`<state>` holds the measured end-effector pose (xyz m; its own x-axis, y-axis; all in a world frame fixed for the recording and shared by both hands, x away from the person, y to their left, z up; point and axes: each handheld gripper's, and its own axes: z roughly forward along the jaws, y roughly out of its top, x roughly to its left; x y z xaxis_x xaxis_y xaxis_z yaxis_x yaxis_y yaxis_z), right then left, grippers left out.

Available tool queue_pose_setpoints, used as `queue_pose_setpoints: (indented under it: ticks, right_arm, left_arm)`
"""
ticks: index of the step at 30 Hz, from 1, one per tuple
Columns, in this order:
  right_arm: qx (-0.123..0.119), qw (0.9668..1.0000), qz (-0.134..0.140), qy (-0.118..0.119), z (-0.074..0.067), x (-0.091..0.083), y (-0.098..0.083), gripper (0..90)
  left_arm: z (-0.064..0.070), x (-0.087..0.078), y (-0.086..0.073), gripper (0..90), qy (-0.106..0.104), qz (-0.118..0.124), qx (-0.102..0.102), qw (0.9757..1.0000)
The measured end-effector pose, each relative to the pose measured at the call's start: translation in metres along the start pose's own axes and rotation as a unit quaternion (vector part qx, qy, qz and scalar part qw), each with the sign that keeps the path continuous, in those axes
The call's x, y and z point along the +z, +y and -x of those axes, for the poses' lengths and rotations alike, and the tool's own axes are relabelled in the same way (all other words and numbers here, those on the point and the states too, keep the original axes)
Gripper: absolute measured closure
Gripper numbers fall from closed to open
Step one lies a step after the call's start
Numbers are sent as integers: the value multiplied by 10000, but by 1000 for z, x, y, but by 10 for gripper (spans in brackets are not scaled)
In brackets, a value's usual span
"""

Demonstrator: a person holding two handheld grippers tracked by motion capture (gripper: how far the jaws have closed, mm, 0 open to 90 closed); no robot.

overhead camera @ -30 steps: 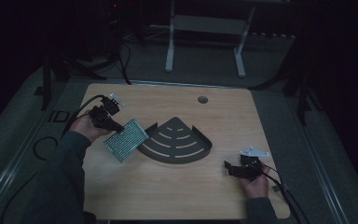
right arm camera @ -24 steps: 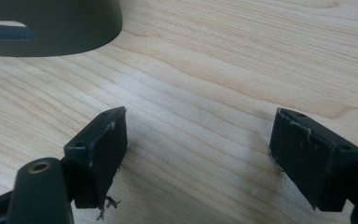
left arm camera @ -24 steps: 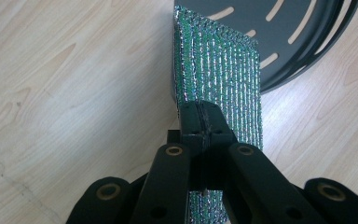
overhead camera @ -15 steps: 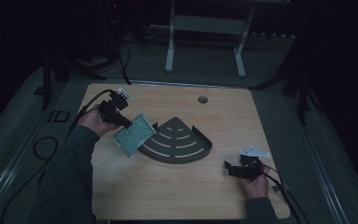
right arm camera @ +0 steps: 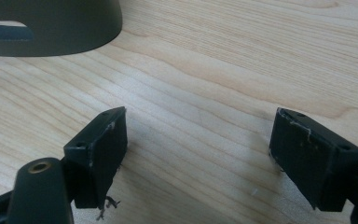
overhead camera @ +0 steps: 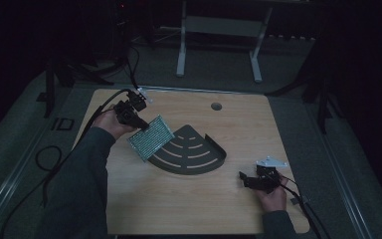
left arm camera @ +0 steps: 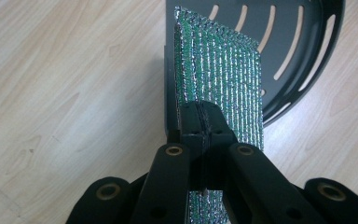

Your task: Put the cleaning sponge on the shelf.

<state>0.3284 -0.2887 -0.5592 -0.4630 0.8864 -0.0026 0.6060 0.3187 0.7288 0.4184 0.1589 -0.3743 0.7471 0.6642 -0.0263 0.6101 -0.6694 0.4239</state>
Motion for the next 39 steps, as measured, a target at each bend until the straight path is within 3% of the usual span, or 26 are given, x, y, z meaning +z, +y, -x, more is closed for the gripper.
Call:
queue_pose_setpoints:
  ticks: [39]
  right_arm:
    - [-17,10000,7,7,0,0,0,186]
  left_arm:
    - [4,13,31,900,-76,-70,139,9999]
